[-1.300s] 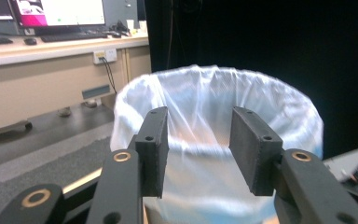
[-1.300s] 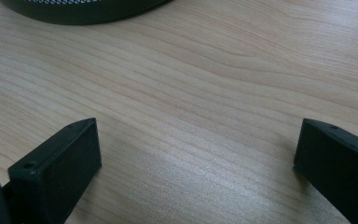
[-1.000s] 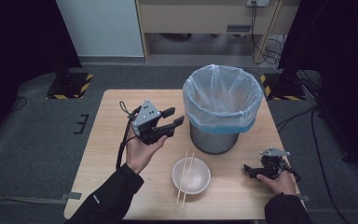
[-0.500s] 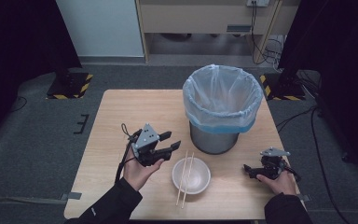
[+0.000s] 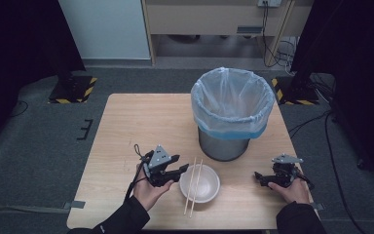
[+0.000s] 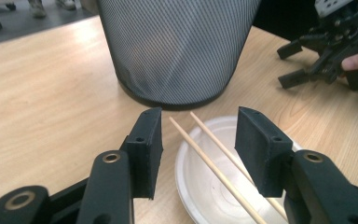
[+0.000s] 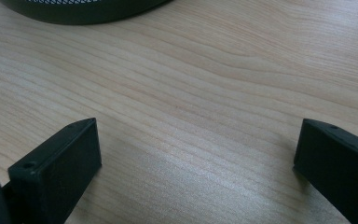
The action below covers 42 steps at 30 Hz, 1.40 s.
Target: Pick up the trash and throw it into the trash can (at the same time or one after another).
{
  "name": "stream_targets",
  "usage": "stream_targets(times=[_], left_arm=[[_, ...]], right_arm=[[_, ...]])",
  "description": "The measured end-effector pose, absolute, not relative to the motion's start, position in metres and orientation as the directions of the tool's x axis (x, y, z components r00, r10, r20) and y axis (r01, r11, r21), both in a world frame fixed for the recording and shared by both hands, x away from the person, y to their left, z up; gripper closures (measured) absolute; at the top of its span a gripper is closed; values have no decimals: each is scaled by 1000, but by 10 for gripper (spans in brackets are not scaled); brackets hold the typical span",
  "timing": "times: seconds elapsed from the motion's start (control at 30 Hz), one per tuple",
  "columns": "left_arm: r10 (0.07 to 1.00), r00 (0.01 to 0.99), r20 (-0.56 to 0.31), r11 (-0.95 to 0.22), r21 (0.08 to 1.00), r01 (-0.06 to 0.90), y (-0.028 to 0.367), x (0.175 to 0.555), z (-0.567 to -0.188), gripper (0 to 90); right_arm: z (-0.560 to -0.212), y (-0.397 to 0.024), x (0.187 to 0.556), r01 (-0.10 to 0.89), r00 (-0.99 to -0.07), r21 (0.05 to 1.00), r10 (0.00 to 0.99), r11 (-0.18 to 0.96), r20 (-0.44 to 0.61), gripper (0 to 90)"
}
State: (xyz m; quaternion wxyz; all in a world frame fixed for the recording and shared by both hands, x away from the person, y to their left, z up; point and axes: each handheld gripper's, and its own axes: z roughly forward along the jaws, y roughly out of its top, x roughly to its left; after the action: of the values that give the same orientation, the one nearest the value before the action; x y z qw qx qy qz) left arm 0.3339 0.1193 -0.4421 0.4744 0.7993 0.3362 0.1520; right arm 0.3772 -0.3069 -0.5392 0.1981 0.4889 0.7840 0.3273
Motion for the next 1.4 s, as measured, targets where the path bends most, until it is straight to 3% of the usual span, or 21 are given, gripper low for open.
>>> stream_targets(times=[0.5,1.4], left_arm=[[674,733,-92,-398,791,465,95,332,-473,580],[668,735,-121,-428,745,512,86,338,-490,686]], right_arm=[[-539,-307,377,637,-448,706,894,311,11,8],[-539,-307,377,636,-449,706,894,312,10,8]])
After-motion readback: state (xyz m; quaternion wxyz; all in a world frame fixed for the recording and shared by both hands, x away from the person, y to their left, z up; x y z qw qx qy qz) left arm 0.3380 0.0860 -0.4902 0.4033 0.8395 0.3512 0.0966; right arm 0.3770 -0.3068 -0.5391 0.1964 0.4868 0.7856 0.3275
